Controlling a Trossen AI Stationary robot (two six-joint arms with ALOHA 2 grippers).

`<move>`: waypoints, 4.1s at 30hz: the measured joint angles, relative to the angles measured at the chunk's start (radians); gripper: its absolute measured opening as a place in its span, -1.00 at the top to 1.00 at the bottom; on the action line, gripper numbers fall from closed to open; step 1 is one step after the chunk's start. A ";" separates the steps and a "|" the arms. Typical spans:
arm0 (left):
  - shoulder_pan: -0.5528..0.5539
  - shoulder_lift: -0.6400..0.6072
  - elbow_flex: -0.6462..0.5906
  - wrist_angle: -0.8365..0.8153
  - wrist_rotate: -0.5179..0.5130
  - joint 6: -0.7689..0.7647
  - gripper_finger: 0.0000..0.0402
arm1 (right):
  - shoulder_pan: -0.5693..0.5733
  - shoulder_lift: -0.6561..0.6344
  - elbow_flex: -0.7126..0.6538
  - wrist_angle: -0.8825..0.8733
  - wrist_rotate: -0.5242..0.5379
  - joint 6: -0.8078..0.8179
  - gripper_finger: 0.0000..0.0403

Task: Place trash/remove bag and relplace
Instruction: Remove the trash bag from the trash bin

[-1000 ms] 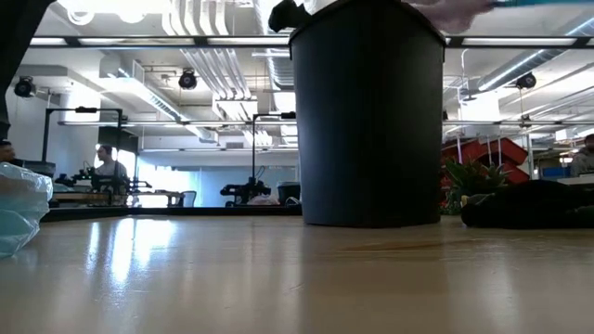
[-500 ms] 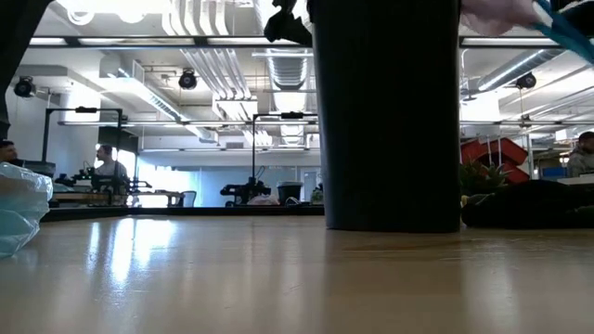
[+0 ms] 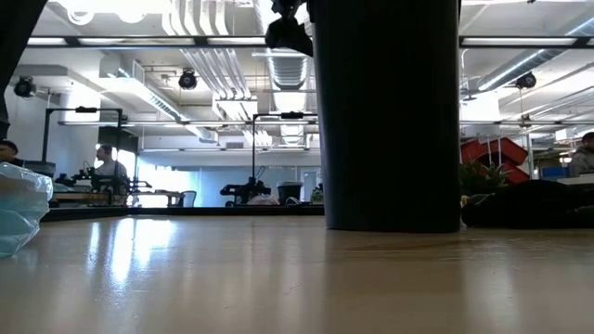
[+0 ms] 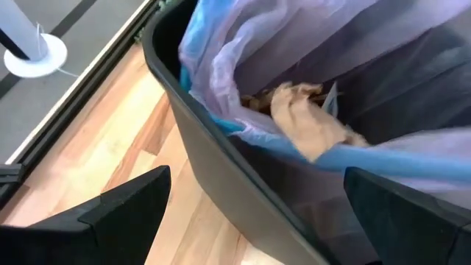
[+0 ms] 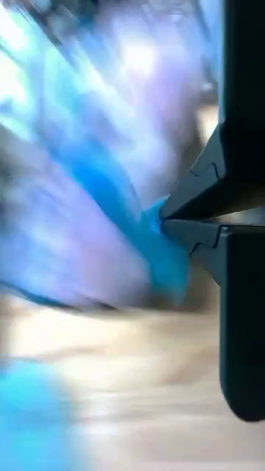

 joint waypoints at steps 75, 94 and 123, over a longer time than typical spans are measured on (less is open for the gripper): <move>-0.018 -0.082 0.041 0.080 -0.135 -0.158 -0.94 | 0.253 -0.042 0.252 -0.026 0.136 -0.469 0.60; -0.041 -0.082 0.041 0.164 -0.135 -0.010 -0.94 | 0.021 -0.037 0.264 1.455 0.126 -1.969 1.00; -0.209 -0.098 0.041 0.304 -0.120 0.596 -0.94 | 0.039 -0.064 0.293 0.979 -0.467 -1.111 1.00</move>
